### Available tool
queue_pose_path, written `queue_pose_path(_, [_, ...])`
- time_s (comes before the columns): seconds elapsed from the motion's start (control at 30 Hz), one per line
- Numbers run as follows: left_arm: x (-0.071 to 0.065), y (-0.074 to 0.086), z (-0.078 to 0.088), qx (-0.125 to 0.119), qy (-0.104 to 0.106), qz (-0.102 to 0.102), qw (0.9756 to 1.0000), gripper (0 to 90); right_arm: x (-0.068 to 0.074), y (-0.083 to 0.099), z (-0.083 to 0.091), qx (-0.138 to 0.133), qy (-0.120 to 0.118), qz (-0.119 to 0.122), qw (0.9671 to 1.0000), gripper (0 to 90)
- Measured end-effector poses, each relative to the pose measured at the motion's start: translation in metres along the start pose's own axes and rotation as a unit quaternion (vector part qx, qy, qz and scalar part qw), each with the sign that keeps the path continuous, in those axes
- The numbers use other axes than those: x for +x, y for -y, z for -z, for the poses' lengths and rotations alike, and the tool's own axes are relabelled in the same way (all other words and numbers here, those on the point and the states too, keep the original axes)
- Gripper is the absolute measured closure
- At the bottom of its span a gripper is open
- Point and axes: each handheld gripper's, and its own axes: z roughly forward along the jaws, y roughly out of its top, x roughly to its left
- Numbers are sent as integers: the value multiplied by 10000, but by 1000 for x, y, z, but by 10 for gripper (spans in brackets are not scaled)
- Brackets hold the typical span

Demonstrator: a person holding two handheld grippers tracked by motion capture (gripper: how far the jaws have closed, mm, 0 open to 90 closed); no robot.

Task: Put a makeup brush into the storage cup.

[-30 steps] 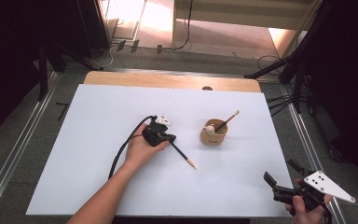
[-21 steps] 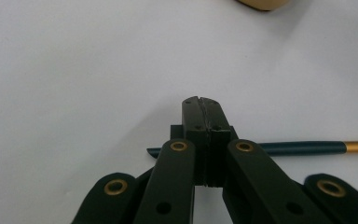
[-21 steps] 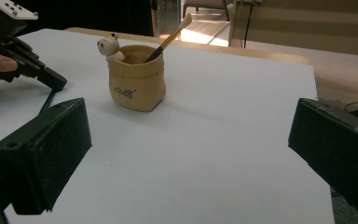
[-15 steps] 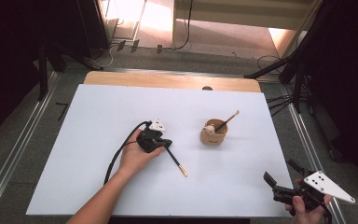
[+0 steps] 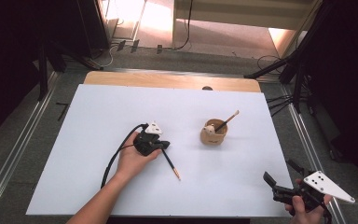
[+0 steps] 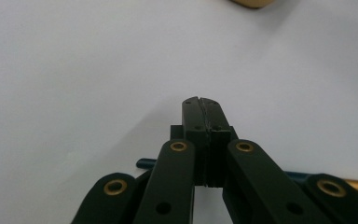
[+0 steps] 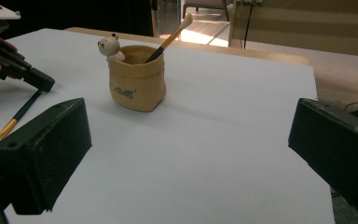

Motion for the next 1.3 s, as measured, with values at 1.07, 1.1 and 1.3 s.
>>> queue_pose_path(1.07, [-77, 27, 3, 290, 841, -339, 9955, 900, 0, -1, 0, -16, 3, 21, 10000, 0])
queue_pose_path(1.1, [-77, 25, 2, 314, 806, -353, 9956, 900, -1, 0, 0, -17, 1, 19, 10000, 0])
queue_pose_path(1.3, [-78, 18, -8, 275, 769, -326, 9961, 900, 0, -1, 0, 2, 11, 24, 10000, 0])
